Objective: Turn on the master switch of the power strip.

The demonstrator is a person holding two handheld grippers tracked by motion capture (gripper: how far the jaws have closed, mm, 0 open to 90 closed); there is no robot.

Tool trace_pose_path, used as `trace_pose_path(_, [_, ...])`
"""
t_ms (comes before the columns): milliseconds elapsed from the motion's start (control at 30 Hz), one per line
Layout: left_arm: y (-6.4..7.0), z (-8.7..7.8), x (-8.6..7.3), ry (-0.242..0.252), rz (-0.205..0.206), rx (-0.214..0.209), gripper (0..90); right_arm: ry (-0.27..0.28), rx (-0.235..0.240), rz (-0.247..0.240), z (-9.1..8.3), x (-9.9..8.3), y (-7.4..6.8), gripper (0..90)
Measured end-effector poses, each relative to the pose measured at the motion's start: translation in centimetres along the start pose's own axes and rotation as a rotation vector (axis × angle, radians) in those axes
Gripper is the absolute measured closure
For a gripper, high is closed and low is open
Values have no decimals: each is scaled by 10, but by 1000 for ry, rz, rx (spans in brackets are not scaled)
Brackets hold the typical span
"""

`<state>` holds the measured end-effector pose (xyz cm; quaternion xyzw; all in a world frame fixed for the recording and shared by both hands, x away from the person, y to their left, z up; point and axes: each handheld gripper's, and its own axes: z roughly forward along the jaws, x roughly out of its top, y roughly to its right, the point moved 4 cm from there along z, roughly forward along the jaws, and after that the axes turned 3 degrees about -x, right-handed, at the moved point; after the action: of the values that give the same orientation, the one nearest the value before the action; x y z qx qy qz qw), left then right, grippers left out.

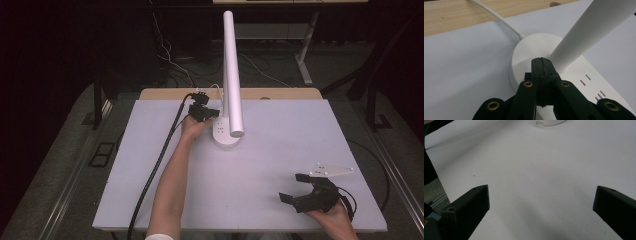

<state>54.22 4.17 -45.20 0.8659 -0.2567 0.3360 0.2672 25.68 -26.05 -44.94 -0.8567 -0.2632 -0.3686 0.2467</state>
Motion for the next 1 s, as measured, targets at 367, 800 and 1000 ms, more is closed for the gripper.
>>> trace_pose_path(367, [-1,2,0,0,-17,4,900,-3,-6,-4,0,-1,-1,2])
trace_pose_path(800, [6,8,1,-8,-44,-8,900,5,-13,-6,-2,0,1,2])
trace_pose_path(1000, [3,8,0,10,-74,-27,900,7,-8,-7,-3,0,1,1])
